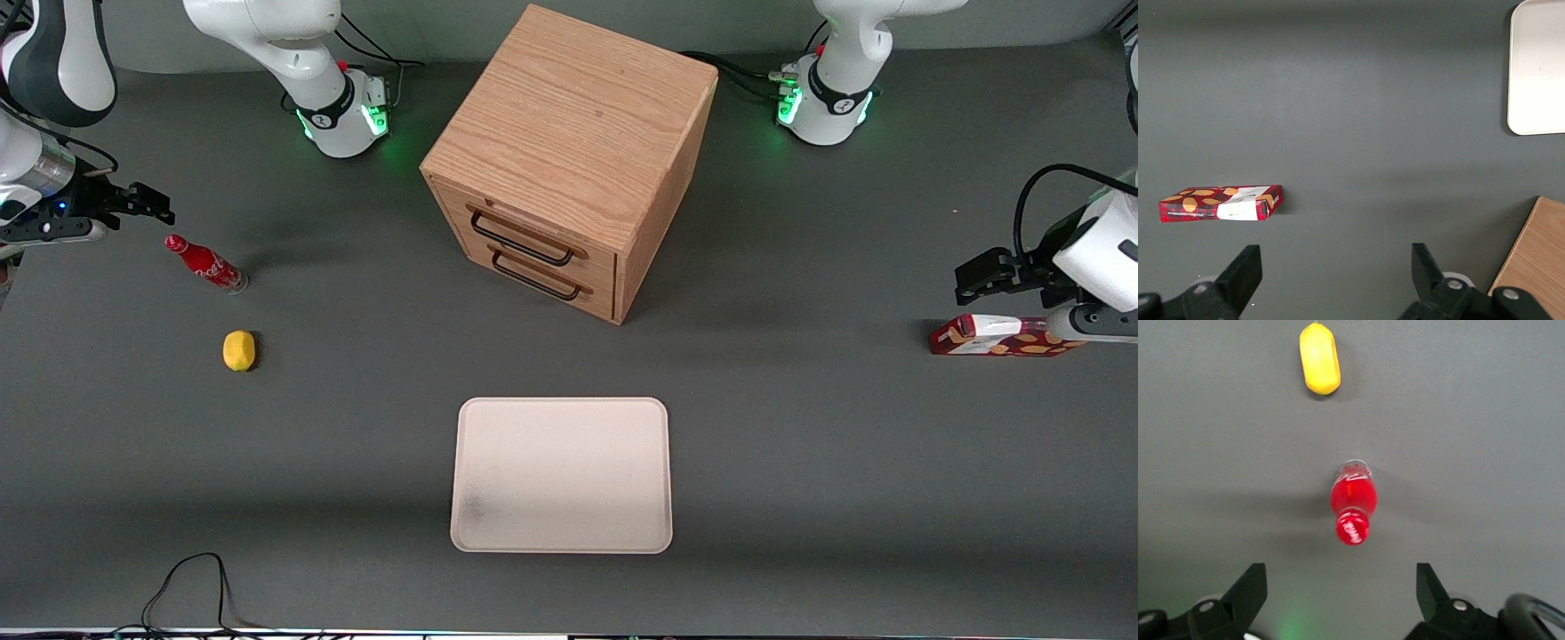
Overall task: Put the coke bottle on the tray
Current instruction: 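Lower the open right gripper over the bottle's cap end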
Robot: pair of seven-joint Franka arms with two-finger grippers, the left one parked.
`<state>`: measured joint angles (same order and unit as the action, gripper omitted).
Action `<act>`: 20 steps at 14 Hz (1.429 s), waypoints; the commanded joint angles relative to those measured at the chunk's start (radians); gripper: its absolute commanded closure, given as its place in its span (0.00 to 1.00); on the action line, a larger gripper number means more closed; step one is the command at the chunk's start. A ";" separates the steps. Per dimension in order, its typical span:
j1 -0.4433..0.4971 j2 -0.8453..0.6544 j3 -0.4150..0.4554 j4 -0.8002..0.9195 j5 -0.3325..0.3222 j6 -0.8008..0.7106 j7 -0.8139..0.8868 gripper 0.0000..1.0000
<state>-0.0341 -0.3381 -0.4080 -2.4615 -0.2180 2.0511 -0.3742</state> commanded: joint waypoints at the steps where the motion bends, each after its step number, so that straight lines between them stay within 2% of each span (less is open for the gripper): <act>1: 0.003 0.031 -0.005 -0.045 -0.020 0.092 -0.028 0.01; 13: 0.003 0.074 -0.046 -0.117 -0.032 0.211 -0.118 0.06; 14: 0.003 0.073 -0.048 -0.125 -0.032 0.222 -0.118 0.14; 15: 0.003 0.073 -0.048 -0.126 -0.032 0.224 -0.121 0.31; 17: 0.003 0.070 -0.048 -0.128 -0.032 0.224 -0.126 0.82; 18: 0.003 0.070 -0.048 -0.128 -0.032 0.224 -0.127 1.00; 20: 0.003 0.071 -0.048 -0.128 -0.032 0.225 -0.152 1.00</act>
<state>-0.0330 -0.2590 -0.4460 -2.5788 -0.2303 2.2570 -0.4878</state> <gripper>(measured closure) 0.573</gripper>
